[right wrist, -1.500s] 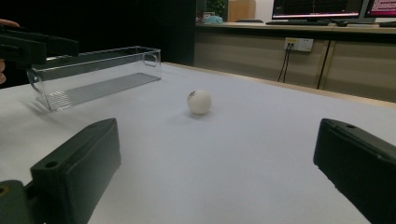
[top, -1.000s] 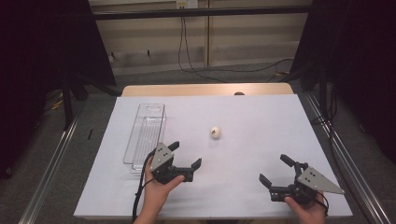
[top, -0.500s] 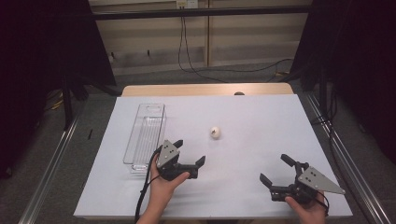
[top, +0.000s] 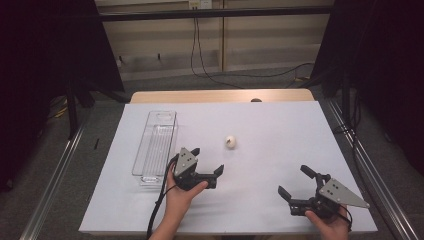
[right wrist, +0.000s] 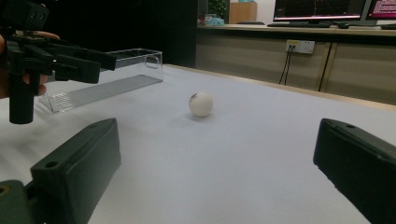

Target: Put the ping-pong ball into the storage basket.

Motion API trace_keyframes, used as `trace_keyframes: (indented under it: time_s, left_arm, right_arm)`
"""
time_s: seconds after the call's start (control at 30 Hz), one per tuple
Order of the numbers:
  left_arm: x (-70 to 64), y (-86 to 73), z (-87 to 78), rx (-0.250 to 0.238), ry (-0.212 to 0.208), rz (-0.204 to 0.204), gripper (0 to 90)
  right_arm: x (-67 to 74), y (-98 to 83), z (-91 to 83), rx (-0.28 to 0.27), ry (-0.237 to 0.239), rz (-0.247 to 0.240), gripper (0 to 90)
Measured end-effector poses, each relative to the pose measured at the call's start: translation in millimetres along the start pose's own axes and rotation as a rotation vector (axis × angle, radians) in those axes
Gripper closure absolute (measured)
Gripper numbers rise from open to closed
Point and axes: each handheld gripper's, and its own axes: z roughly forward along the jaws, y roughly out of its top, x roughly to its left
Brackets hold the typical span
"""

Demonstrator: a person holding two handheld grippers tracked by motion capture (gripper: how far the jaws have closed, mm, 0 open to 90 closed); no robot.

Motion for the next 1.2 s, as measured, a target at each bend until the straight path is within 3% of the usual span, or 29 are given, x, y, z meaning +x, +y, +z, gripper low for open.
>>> trace_keyframes:
  time_s: [0.5, 0.67, 1.2]
  left_arm:
    - [-0.4, 5.0, 12.8, 0.018, 0.003, 0.006, 2.0]
    - [0.5, 6.0, 17.7, 0.021, 0.001, -0.012, 2.1]
    - [3.7, 5.1, 25.5, 0.040, 0.027, -0.017, 2.2]
  right_arm:
    - [-0.2, 0.1, 0.2, -0.001, 0.002, -0.002, 0.4]
    - [-0.1, 0.3, -0.1, 0.000, 0.002, 0.000, 0.4]
    - [-0.5, 0.5, -0.1, -0.004, 0.001, -0.005, 0.4]
